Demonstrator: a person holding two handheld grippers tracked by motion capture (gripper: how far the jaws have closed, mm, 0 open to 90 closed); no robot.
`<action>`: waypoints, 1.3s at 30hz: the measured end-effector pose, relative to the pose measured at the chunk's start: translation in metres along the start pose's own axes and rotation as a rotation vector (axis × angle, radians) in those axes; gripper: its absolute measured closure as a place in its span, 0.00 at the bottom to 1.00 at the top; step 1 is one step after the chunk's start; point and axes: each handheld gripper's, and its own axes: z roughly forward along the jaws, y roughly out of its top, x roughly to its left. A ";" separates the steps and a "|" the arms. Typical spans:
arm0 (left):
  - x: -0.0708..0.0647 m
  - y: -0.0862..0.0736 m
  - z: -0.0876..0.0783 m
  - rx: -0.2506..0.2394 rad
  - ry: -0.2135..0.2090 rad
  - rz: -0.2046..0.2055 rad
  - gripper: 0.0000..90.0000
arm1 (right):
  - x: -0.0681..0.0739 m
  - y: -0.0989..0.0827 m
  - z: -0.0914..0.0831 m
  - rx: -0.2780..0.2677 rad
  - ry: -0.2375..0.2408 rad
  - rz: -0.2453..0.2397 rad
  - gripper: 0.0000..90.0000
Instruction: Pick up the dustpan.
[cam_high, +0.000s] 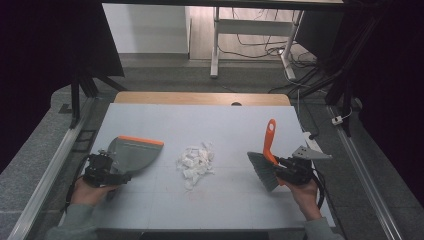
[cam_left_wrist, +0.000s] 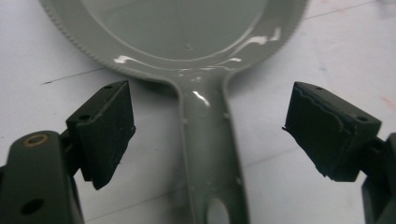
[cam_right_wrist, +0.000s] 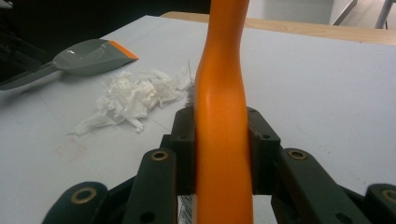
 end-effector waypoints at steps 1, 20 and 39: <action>0.000 0.000 0.005 0.004 0.002 -0.010 0.19 | 0.000 0.000 0.000 0.002 -0.002 -0.001 0.76; 0.012 -0.004 0.025 -0.003 -0.062 -0.110 0.44 | 0.002 0.002 0.004 0.016 -0.002 -0.018 0.76; 0.017 -0.005 0.015 -0.091 -0.034 -0.133 0.68 | 0.002 0.003 0.001 0.001 -0.006 -0.013 0.76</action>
